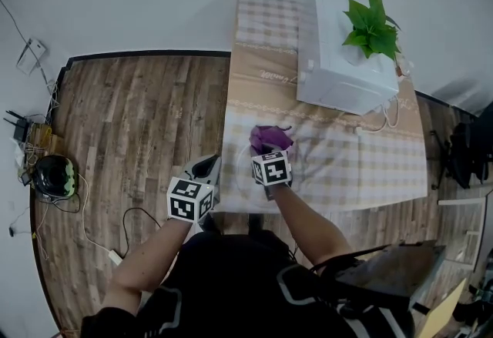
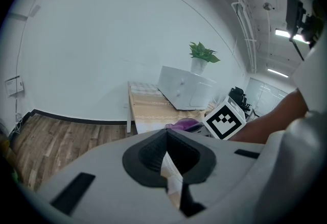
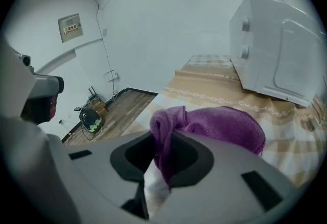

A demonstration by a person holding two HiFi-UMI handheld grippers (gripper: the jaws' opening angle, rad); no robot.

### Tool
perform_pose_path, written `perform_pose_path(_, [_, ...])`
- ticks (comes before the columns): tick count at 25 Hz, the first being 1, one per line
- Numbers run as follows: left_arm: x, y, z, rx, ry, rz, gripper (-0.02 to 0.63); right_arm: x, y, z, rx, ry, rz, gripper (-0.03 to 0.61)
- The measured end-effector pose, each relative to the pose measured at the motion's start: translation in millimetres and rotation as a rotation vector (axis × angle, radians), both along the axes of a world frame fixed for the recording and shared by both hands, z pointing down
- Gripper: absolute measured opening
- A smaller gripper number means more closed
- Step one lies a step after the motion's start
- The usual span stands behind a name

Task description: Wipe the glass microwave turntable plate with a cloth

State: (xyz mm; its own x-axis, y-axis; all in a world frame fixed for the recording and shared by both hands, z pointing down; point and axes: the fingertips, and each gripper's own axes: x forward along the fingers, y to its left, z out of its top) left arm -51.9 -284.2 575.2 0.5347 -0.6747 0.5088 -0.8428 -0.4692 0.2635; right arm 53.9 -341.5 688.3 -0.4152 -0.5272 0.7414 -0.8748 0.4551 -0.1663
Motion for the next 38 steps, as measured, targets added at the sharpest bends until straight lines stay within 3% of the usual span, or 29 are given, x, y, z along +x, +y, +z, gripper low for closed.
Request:
perform_pose_path(12, [-11.9,3.2,-7.4,0.015,0.011,-0.023,0.002,-38.3,7.7,-21.6,0.004,-0.113,-0.017,0.074])
perform_pose_path(16, [-7.4,5.5,-12.6,0.055,-0.027,0.034,0.002,-31.2,4.7,-53.7,0.052,-0.189,0.020,0.074])
perform_pose_path(22, [1.1,8.0,-11.4,0.034,0.010,0.033,0.002,6.3,4.9,-106.9,0.157,-0.247,0.079,0.074])
perform_pose_path(25, [20.5,10.7,-12.7,0.047,0.005,0.085,0.002,31.8,9.5,-124.4,0.195,-0.254,0.104,0.074])
perform_pose_path(38, [85.8,15.0,-19.6,0.064,0.026,0.202,0.002,151.3,30.4,-129.2,0.269,-0.116,0.270,0.074])
